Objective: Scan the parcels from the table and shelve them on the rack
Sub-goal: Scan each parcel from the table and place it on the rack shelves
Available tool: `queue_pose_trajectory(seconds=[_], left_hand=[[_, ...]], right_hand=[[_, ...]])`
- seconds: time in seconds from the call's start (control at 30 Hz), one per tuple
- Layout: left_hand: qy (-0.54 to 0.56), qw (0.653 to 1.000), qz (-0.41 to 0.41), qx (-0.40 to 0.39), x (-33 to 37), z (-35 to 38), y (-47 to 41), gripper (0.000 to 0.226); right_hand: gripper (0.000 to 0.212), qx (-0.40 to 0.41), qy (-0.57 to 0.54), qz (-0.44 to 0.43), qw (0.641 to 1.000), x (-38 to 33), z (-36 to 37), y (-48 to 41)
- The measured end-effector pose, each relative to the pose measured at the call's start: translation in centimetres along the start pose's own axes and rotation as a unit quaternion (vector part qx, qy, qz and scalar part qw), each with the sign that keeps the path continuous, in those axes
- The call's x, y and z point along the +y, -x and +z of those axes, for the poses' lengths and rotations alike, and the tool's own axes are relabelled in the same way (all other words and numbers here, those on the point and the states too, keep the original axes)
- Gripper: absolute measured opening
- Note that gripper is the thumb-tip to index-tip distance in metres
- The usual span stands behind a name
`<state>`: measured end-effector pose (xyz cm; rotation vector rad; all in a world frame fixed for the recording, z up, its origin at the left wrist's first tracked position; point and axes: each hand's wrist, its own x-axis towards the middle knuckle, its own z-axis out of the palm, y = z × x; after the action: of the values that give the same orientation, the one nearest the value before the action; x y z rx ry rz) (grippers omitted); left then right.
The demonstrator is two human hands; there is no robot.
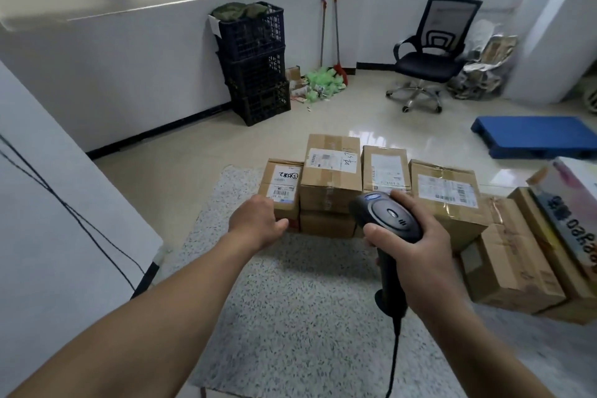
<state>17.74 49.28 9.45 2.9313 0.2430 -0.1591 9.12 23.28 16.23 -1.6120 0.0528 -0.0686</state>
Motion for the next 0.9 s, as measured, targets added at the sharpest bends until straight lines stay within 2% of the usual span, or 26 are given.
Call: queue_pose_trajectory(seconds=[0.23,0.37,0.43,0.53,0.7,0.9], left_hand=[[0.004,1.0,0.008,-0.03,-1.7,2.7,-7.4,0.056],[0.021,0.999,-0.012,-0.044,-1.8,4.3,-10.6,0.069],[0.032,0.997,-0.027,-0.058,-1.5,5.2,-11.7,0.078],[0.058,0.994,-0.048,-0.079,-1.1,6.4,-13.0,0.09],[0.083,0.986,-0.087,-0.113,-1.0,7.7,-13.7,0.108],[0.058,0.986,-0.104,-0.119,-1.5,7.6,-12.6,0.114]], right_hand=[[0.067,0.031,0.012,0.026,0.999,2.0,4.5,-4.2],[0.09,0.052,0.013,0.033,0.998,3.2,6.0,-6.3],[0.093,0.06,0.014,0.035,0.997,3.7,6.4,-7.1],[0.093,0.066,0.015,0.046,0.997,4.1,6.7,-7.8],[0.077,0.075,0.007,0.061,0.995,4.5,7.0,-8.2],[0.088,0.077,0.002,0.067,0.995,4.4,7.0,-7.8]])
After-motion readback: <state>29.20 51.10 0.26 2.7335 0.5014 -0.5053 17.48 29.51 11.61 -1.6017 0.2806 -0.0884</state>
